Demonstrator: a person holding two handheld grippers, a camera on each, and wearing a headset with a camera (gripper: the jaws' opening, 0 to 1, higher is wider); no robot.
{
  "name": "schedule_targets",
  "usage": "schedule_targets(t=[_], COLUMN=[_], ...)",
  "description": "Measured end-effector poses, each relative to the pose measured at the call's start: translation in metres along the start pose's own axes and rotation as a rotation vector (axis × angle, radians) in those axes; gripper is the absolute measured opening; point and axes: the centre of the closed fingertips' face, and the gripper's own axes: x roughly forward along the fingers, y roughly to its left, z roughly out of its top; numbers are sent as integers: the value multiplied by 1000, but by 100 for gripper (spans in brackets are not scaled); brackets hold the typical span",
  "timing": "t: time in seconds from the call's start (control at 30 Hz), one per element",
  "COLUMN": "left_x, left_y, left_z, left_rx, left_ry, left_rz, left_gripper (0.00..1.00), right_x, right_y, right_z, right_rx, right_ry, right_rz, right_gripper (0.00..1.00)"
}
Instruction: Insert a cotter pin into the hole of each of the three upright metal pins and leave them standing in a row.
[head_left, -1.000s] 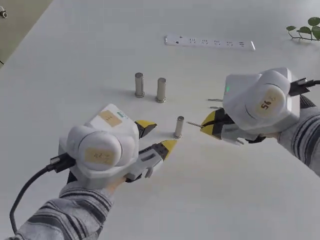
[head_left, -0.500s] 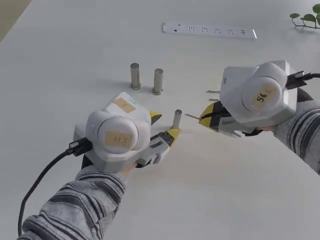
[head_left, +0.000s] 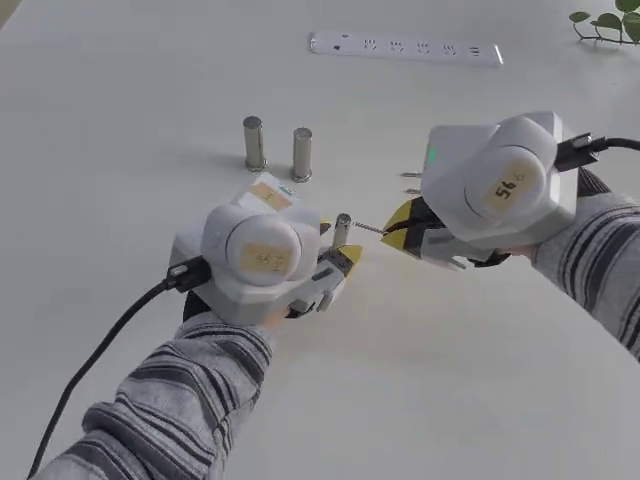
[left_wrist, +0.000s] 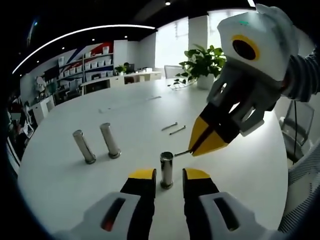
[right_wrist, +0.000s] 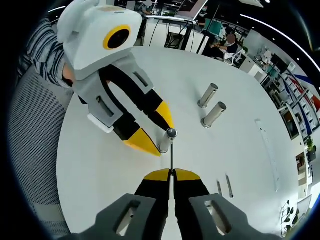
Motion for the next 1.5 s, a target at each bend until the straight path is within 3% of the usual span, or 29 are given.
schedule_targets(t=[0.4, 0.9, 1.4, 1.5], left_x=[9, 12, 14, 14], left_y=[2, 4, 4, 4], left_z=[-5, -14, -16, -16], left_rx=[-30, -16, -6, -12], left_ry=[15, 40, 37, 36], left_rz=[-2, 16, 20, 23], left_gripper=[11, 6, 5, 5], right_x=[3, 1, -3, -1], right_y=[1, 1, 1, 0], right_z=[-1, 5, 12, 13], right_rx=[5, 5, -37, -86], right_ry=[2, -7, -23, -12], right_rz=[10, 10, 6, -6], right_gripper=[0, 0, 0, 0])
